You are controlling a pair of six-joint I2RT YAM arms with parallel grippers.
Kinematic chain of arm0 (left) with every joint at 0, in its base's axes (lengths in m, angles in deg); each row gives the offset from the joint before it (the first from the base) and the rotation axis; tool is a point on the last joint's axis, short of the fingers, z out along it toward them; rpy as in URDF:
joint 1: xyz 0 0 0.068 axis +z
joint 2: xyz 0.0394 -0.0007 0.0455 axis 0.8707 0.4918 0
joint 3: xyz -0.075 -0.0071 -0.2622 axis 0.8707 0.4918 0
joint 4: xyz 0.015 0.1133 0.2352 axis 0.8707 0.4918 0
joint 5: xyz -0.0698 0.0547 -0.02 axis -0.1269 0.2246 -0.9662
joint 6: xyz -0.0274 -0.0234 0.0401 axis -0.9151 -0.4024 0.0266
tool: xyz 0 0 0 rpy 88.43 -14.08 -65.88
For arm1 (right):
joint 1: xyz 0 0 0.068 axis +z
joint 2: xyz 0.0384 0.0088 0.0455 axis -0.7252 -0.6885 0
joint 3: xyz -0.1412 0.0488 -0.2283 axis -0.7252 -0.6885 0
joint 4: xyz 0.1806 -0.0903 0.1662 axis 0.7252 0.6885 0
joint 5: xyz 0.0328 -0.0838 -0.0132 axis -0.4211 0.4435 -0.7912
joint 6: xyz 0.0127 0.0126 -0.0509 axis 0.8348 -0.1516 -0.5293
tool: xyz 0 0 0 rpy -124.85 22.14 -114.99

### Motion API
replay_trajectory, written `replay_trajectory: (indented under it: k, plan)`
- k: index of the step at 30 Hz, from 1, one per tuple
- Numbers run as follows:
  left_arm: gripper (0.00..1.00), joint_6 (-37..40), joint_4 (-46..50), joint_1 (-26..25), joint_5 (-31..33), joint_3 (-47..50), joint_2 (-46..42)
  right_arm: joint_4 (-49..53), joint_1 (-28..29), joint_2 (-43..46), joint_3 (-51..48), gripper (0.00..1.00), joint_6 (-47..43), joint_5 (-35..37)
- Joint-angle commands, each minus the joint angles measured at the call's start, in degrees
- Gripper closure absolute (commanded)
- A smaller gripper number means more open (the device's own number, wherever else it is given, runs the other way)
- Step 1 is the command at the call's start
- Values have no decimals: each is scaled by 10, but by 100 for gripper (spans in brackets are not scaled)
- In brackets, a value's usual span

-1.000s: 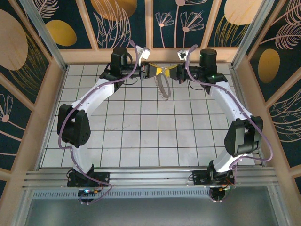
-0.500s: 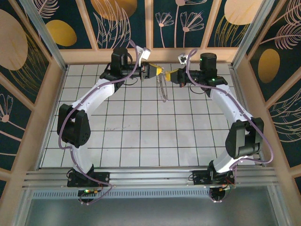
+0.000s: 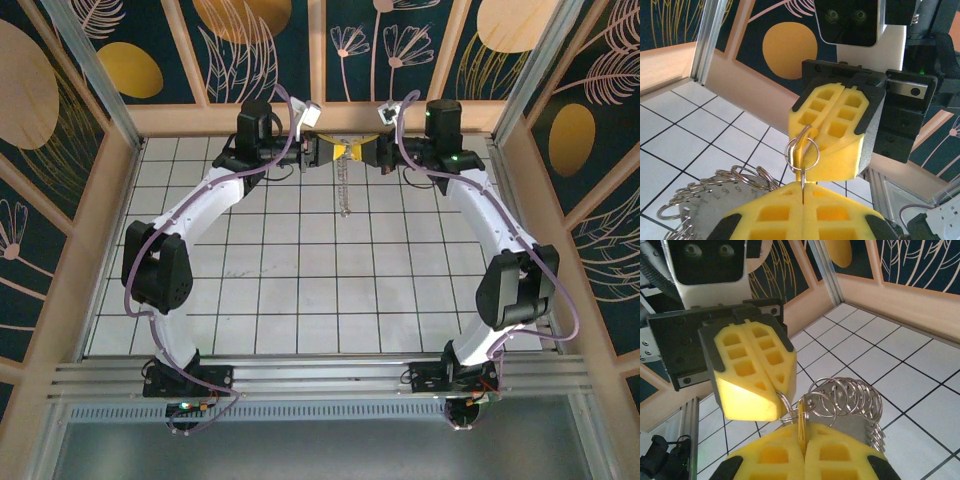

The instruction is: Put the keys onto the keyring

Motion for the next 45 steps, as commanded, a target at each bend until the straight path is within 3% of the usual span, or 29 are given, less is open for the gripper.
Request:
replay_trajectory:
  k: [1, 3, 8, 14, 26, 38, 41, 45]
  plan:
    - [100, -4, -14, 3, 0, 1, -16, 5, -4, -6, 28, 100, -16, -6]
    - [100, -10, -20, 3, 8, 4, -13, 4, -4, -10, 32, 100, -15, -5]
    - [75, -20, -33, 4, 37, 21, -17, 7, -5, -28, 42, 100, -12, -7]
    - [61, -18, -35, 13, 77, 48, -28, 18, -5, -58, 58, 100, -19, -13]
    - [57, -38, -58, 68, 121, 106, -65, 14, 1, -157, 123, 100, -8, -42]
    - [57, -27, -36, 86, 143, 134, -108, 67, 17, -319, 296, 100, -2, -49]
    - [57, -27, -36, 88, 146, 139, -116, 61, 25, -329, 267, 100, -5, -38]
    - [57, -31, -42, 89, 147, 151, -124, -1, 35, -298, 144, 100, 12, -23]
